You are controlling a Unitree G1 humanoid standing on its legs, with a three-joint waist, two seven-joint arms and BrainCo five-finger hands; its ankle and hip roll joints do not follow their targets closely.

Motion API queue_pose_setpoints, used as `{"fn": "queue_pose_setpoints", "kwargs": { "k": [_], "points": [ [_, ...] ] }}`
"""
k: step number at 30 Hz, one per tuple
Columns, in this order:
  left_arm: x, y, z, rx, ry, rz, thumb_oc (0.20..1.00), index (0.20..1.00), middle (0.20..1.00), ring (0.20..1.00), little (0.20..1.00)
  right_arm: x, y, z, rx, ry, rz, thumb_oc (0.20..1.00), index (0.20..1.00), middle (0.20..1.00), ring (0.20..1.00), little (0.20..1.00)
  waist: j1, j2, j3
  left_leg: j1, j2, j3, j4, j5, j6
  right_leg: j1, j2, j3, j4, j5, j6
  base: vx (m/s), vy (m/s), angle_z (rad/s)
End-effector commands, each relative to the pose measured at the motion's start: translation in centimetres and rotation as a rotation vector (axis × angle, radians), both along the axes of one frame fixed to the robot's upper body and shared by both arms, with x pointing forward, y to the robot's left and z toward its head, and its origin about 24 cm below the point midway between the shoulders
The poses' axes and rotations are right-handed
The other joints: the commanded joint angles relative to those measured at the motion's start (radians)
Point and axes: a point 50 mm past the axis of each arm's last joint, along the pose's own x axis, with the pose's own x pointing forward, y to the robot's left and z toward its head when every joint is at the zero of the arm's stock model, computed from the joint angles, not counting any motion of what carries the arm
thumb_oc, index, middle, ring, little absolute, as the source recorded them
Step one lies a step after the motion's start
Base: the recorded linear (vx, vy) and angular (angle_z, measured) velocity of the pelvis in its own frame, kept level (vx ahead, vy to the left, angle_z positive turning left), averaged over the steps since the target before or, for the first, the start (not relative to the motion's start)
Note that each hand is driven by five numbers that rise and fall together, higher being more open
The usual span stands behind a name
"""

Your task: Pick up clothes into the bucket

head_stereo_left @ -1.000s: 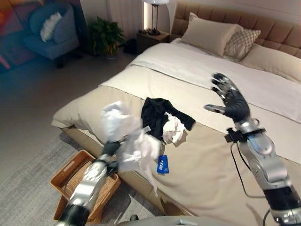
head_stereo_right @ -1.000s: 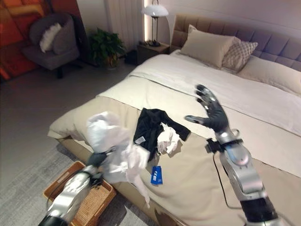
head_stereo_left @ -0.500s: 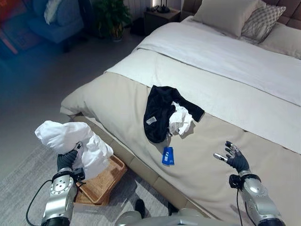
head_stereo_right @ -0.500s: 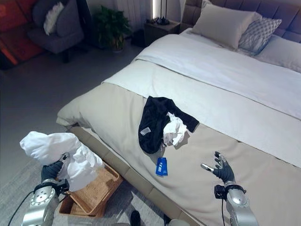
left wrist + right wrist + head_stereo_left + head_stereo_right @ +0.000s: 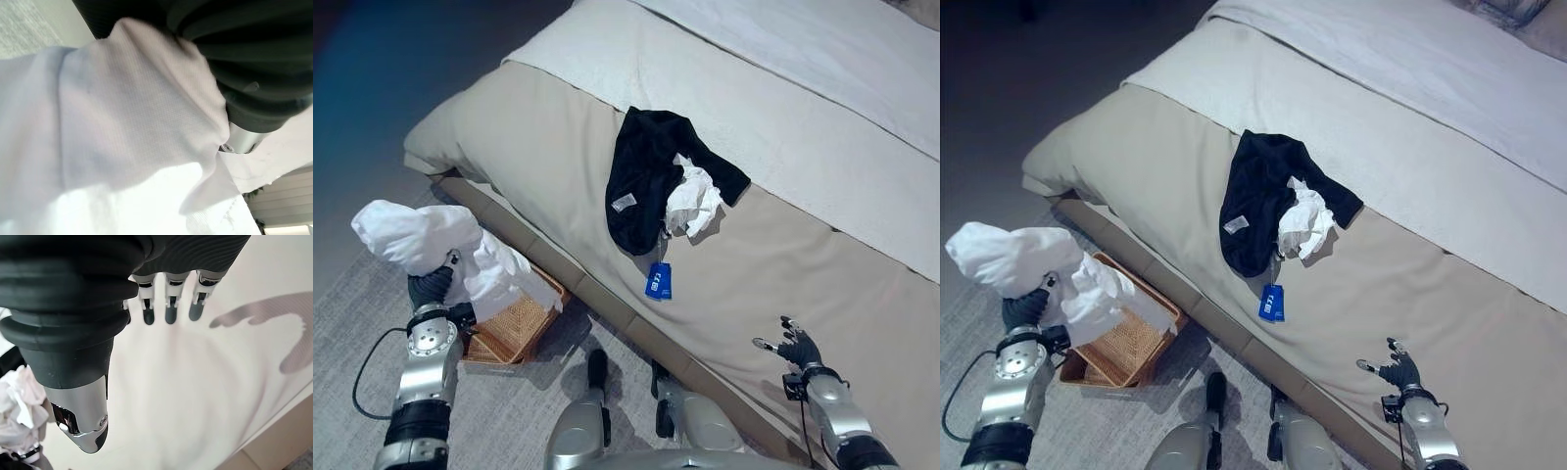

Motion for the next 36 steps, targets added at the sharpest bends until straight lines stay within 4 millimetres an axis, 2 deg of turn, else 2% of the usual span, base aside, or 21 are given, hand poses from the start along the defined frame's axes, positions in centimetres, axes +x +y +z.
{"fn": "queue_pose_setpoints", "kwargs": {
  "k": [1,5,6,7,8,9,13,20,23,26,29,31,33,34,36],
  "points": [
    [0.5,2.4,3.4,0.121,-0.102,0.088,0.2,0.2,0.2,0.2,0.2,1.5,0.7,1.1,-0.033,-0.07,0.039,1.0,1.0,1.0,1.0,1.0,-0.005,-0.033,-0.022,-0.056,-0.04,0.019,0.071,-0.037,0.031,-0.054,-0.077,-0.033,0.1,-0.013,0.064,-0.01,0.028,-0.03],
    [0.2,3.3,2.8,0.158,-0.028,0.152,0.2,0.2,0.2,0.2,0.2,1.8,1.1,1.1,-0.024,-0.081,0.042,1.0,1.0,1.0,1.0,1.0,-0.006,-0.056,-0.005,-0.065,-0.035,0.028,0.077,-0.04,0.032,-0.068,-0.078,-0.027,0.102,-0.006,0.069,0.0,0.018,-0.05],
    [0.2,3.3,2.8,0.158,-0.028,0.152,0.278,0.278,0.278,0.278,0.278,1.8,1.1,1.1,-0.024,-0.081,0.042,1.0,1.0,1.0,1.0,1.0,-0.005,-0.056,-0.005,-0.065,-0.035,0.028,0.077,-0.041,0.032,-0.068,-0.078,-0.026,0.102,-0.006,0.069,0.0,0.021,-0.08],
    [0.0,3.8,2.4,0.161,0.009,0.171,0.884,0.884,0.884,0.884,0.884,1.8,1.1,1.1,-0.027,-0.082,0.041,1.0,1.0,1.0,1.0,1.0,-0.007,-0.061,-0.002,-0.066,-0.034,0.031,0.078,-0.041,0.032,-0.069,-0.077,-0.024,0.102,-0.005,0.07,-0.01,0.016,-0.09],
    [-0.1,4.3,2.2,0.175,0.039,0.191,1.0,1.0,1.0,1.0,1.0,1.9,1.1,1.2,-0.027,-0.085,0.039,1.0,1.0,1.0,1.0,1.0,-0.008,-0.066,0.002,-0.067,-0.033,0.034,0.078,-0.042,0.033,-0.072,-0.076,-0.022,0.102,-0.004,0.071,-0.01,0.017,-0.09],
    [0.0,4.3,2.3,0.185,0.044,0.19,1.0,1.0,1.0,1.0,1.0,1.9,1.2,1.2,-0.025,-0.087,0.038,1.0,1.0,1.0,1.0,1.0,-0.007,-0.07,0.004,-0.068,-0.032,0.038,0.079,-0.043,0.034,-0.074,-0.075,-0.02,0.103,-0.002,0.072,-0.01,0.022,-0.09],
    [-0.9,5.4,0.9,0.193,0.149,0.256,1.0,1.0,1.0,1.0,1.0,2.0,1.5,1.0,-0.027,-0.079,0.046,1.0,1.0,1.0,1.0,1.0,-0.007,-0.088,0.012,-0.068,-0.027,0.052,0.08,-0.048,0.037,-0.083,-0.069,-0.007,0.106,0.005,0.076,0.01,0.026,-0.11],
    [-2.6,6.0,-1.7,0.215,0.321,0.303,1.0,1.0,1.0,1.0,1.0,2.1,2.0,0.9,-0.029,-0.077,0.056,1.0,1.0,1.0,1.0,1.0,0.001,-0.11,0.021,-0.06,-0.026,0.064,0.078,-0.054,0.04,-0.083,-0.064,0.002,0.107,0.005,0.078,0.01,0.021,-0.08],
    [-2.8,6.0,-2.1,0.22,0.341,0.306,1.0,1.0,1.0,1.0,1.0,2.0,2.0,0.9,-0.031,-0.077,0.057,1.0,1.0,1.0,1.0,1.0,0.002,-0.111,0.021,-0.057,-0.026,0.065,0.077,-0.055,0.04,-0.081,-0.064,0.002,0.106,0.005,0.079,0.01,0.017,-0.05],
    [-3.9,6.5,-3.6,0.198,0.434,0.343,1.0,1.0,1.0,1.0,1.0,2.1,2.4,0.8,-0.025,-0.079,0.065,1.0,1.0,1.0,1.0,1.0,0.003,-0.114,0.02,-0.052,-0.026,0.067,0.074,-0.056,0.04,-0.078,-0.064,0.0,0.104,0.003,0.079,0.0,0.0,0.0],
    [-4.2,6.5,-3.8,0.203,0.45,0.35,1.0,1.0,1.0,1.0,1.0,2.2,2.5,1.0,-0.019,-0.094,0.066,1.0,1.0,1.0,1.0,1.0,0.004,-0.112,0.02,-0.051,-0.027,0.068,0.073,-0.057,0.04,-0.077,-0.064,0.0,0.103,0.003,0.079,0.0,0.0,0.0],
    [-4.4,6.3,-4.2,0.19,0.455,0.35,1.0,1.0,1.0,1.0,1.0,2.6,2.6,1.5,-0.005,-0.124,0.052,1.0,1.0,1.0,1.0,1.0,0.006,-0.109,0.021,-0.049,-0.027,0.067,0.073,-0.058,0.04,-0.075,-0.065,-0.003,0.103,0.002,0.078,0.0,0.0,0.0],
    [-4.6,5.8,-4.8,0.166,0.447,0.347,1.0,1.0,1.0,1.0,1.0,3.8,2.7,3.4,0.022,-0.233,0.027,1.0,1.0,1.0,1.0,1.0,0.008,-0.1,0.025,-0.047,-0.028,0.064,0.071,-0.057,0.04,-0.074,-0.066,-0.006,0.103,-0.001,0.078,0.0,0.0,0.0],
    [-4.6,5.8,-4.7,0.166,0.447,0.347,1.0,1.0,1.0,1.0,1.0,3.8,2.7,3.4,0.022,-0.233,0.027,1.0,1.0,1.0,1.0,1.0,0.008,-0.101,0.024,-0.048,-0.028,0.064,0.071,-0.057,0.04,-0.075,-0.067,-0.006,0.103,0.0,0.078,0.0,0.0,0.0],
    [-3.6,3.0,-5.4,0.097,0.335,0.274,1.0,1.0,1.0,1.0,1.0,5.8,2.9,7.4,0.036,-0.442,0.019,1.0,1.0,1.0,1.0,1.0,0.015,-0.08,0.038,-0.05,-0.034,0.058,0.073,-0.059,0.041,-0.076,-0.071,-0.011,0.111,-0.008,0.075,0.0,0.0,0.0]
  ]
}}
